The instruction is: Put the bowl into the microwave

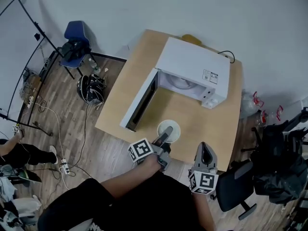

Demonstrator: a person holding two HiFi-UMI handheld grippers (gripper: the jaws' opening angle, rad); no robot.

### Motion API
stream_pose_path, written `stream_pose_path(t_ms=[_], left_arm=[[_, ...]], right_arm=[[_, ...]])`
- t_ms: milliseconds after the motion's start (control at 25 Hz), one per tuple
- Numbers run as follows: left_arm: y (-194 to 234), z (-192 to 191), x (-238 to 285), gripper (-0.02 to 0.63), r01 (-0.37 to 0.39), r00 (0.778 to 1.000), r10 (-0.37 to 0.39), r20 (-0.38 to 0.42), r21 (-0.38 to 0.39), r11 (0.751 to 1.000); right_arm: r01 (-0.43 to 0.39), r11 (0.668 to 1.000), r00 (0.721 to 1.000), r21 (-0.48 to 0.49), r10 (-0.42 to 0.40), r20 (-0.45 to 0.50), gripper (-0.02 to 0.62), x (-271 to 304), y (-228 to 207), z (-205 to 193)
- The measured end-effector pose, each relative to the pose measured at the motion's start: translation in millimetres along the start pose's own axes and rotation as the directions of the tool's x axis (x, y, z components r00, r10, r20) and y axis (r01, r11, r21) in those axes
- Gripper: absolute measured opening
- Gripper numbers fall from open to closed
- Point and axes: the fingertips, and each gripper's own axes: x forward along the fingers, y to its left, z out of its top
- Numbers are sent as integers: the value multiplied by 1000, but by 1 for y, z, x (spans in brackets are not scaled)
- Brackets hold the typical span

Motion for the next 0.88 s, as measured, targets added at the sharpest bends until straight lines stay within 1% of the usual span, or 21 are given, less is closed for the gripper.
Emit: stream_pose_path(t_ms=[80, 200, 320, 440, 640, 720, 880], left_arm=[[4, 16, 16, 215, 0, 1000, 0, -6, -8, 1000], [9, 36, 41, 215, 2, 1000, -2, -29, 2, 1000], [13, 47, 61, 215, 1, 999, -1, -38, -2, 1000], [23, 56, 75, 215, -9, 1000, 8, -29, -18, 1000], [43, 72, 109, 215, -34, 999, 34, -9, -21, 999], [47, 81, 123, 215, -38, 999, 38, 7, -3, 999], [55, 100, 152, 215, -38, 998, 37, 41, 28, 999]], right_arm=[[1, 1000, 1000, 9, -1, 1, 61, 19, 7, 4], [5, 1000, 1000, 21, -5, 8, 61, 44, 22, 8], [-5, 1000, 1000, 8, 5, -4, 61, 59, 28, 10], [25, 1000, 1000, -9, -25, -15, 61, 69, 22, 10], [66, 998, 997, 11, -66, -30, 61, 86, 2, 8], [63, 998, 998, 25, -62, -29, 61, 95, -2, 8], [28, 999, 999, 31, -28, -23, 61, 117, -6, 9]])
